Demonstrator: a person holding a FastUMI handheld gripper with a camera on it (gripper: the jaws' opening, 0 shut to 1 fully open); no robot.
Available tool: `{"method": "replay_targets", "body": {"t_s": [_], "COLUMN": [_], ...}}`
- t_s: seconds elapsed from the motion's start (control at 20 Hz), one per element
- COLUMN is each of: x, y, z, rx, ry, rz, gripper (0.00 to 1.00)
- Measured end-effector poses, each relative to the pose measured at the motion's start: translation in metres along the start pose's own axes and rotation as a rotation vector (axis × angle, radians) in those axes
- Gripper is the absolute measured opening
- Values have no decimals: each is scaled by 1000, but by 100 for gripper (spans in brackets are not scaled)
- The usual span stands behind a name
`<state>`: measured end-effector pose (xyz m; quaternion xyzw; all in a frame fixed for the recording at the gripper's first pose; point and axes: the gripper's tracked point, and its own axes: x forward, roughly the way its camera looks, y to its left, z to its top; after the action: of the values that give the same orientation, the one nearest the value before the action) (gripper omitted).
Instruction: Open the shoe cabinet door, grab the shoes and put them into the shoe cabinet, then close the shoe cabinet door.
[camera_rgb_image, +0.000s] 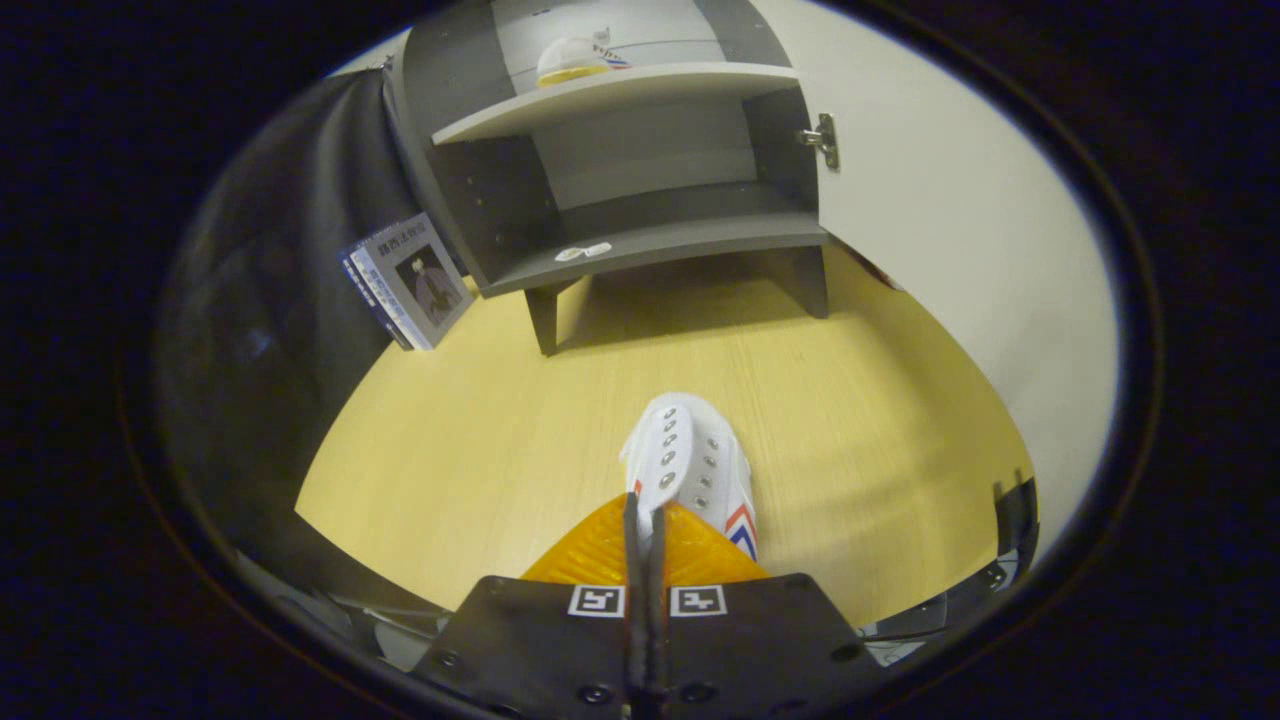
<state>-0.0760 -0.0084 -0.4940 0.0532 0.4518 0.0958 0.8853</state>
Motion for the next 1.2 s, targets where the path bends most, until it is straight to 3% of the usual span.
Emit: {"method": "replay_targets", "body": {"t_s": [0.85, 1.2], "x": [-120, -105], "y": [42, 26], "z": [252, 345], "rx": [-257, -265], "ry": [-388, -448], "rz": [22, -76], "gripper": [2, 2]}}
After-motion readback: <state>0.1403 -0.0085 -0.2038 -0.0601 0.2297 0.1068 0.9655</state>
